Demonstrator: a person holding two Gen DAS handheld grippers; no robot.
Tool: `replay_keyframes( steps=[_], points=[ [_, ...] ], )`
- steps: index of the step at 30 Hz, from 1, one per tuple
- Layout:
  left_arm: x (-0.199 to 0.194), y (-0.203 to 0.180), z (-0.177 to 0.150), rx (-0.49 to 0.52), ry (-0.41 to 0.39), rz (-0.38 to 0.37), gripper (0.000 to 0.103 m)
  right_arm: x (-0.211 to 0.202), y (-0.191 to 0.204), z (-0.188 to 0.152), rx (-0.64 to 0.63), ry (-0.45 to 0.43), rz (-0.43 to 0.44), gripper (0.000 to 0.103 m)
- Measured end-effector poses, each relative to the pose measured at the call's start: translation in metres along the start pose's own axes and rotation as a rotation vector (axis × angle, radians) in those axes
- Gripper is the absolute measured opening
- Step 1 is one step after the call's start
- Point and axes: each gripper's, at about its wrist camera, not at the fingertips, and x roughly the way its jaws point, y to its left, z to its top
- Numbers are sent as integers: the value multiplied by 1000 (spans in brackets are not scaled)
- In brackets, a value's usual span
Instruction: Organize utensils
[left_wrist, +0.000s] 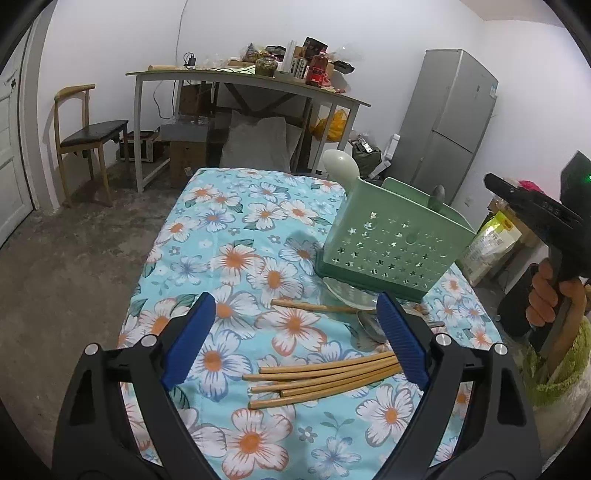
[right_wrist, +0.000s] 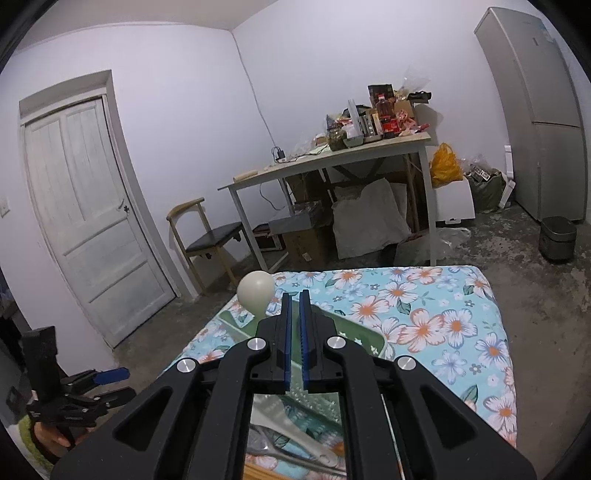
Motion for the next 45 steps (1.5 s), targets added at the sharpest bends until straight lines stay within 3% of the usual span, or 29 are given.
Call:
replay_keyframes(
  steps=[1,3,11,14,20,28,38,41,45],
  points=[
    [-1,0,0,-1,-2,-3,86,-6,2,-2,-2,-7,-4,23],
    [-1,2,-1,-12,-11,-7,87,-17,8,-6,-5,-20,-10,34],
    [6,11,-7,-75,31,-28,87,-40,26,-37,-17,21,-57,60],
    [8,7,-7,-45,43,-8,87,-37,33,-54,-29,74,-108,75],
    [14,-5,-6,37,81,46,90,-23,46,-85,-80,198,-209,93],
    [28,-13,-6,96,139,75,91,-12,53,-115,-181,315,-370,97],
    [37,-18,-3,23,163,-70,95,-20,47,-126,-246,273,-563,97],
    [41,-26,-3,18,171,-108,95,-26,47,-123,-257,248,-571,97],
    [46,-39,-2,55,160,-123,95,-37,45,-118,-234,201,-512,97]
  ],
)
